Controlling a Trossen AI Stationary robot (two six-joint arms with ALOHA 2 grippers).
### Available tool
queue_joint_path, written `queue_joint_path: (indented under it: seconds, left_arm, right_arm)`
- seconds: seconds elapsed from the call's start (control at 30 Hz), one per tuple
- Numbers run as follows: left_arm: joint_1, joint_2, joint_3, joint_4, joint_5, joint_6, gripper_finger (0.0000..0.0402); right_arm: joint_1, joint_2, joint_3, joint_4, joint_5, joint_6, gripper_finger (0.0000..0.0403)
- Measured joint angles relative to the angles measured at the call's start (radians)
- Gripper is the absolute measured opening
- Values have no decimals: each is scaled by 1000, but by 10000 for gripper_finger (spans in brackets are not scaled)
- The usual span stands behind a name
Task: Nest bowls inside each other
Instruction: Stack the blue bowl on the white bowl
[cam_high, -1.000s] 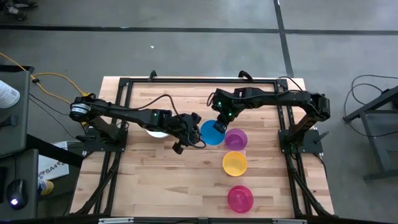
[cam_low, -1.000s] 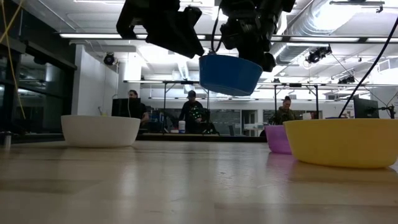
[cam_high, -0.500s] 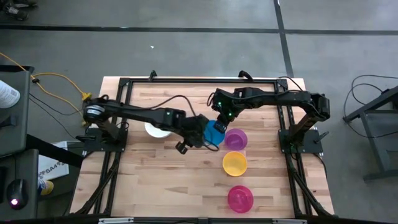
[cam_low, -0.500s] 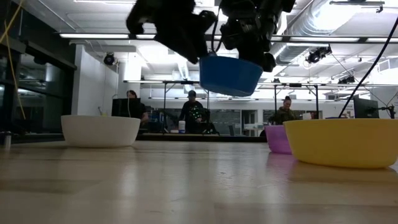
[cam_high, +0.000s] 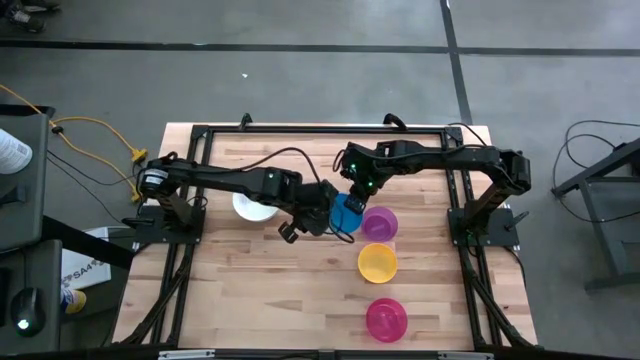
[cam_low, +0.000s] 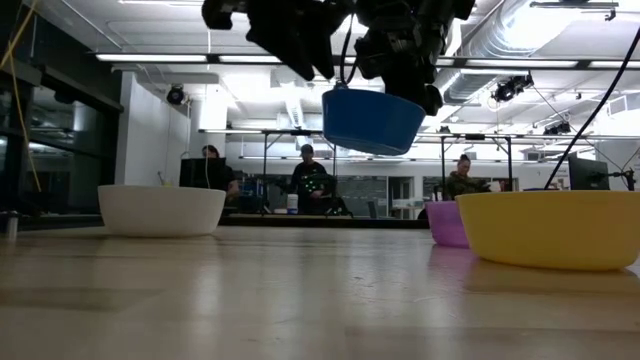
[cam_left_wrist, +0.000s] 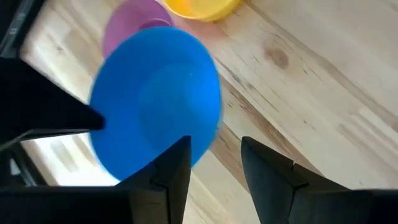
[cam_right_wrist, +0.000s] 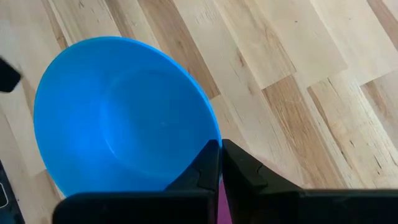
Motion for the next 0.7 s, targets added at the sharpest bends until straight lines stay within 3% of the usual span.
queue_joint_path:
  seconds: [0.7]
  left_arm:
    - [0,64,36,-30,-5,102,138]
  right_arm:
    - [0,0,0,6,1,-4,4]
